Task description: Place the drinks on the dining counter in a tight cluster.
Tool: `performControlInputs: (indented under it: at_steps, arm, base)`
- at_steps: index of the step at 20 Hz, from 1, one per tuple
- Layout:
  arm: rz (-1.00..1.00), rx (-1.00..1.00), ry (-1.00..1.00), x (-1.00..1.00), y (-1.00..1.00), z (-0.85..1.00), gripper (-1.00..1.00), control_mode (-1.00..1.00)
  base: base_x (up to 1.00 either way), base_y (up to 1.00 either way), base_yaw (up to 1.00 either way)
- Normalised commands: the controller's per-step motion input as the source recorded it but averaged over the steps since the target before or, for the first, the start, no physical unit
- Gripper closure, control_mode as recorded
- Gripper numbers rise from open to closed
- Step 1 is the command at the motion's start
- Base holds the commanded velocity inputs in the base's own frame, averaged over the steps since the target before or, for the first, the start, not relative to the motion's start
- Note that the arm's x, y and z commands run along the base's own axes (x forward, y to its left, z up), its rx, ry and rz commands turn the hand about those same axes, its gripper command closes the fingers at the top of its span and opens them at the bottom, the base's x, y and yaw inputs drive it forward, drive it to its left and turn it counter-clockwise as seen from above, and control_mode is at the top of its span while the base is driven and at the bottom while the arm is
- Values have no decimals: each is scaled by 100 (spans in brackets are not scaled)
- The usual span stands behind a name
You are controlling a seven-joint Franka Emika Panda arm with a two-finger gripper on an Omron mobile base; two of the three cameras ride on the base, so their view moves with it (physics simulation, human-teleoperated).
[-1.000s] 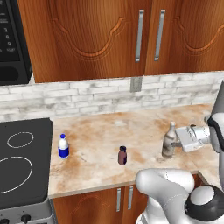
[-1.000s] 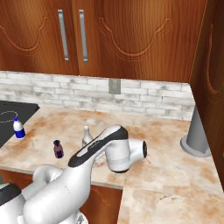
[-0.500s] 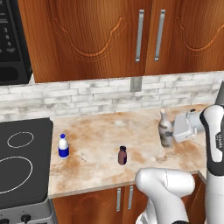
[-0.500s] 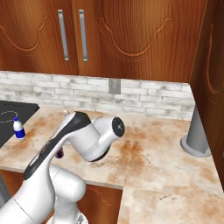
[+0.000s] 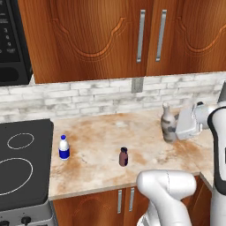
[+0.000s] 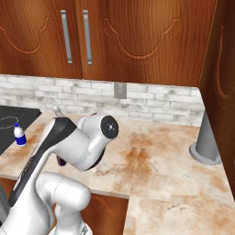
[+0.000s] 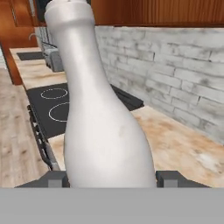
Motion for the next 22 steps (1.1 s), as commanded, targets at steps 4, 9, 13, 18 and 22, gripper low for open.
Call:
performControlInputs:
  at_steps: [4,9,13,18,22]
  arm:
    - [6,3,0,0,1,17,100,-100]
    - [2,0,0,0,0,0,100,-100]
    - [0,0,0,-1,0,0,100,100]
    - [0,0,0,0,0,0,100,100]
    - [0,0,0,0,0,0,100,100]
  base:
    - [0,0,0]
    - [0,0,0]
    - [-43,6,1]
    - [-83,56,10]
    - [-7,78,44]
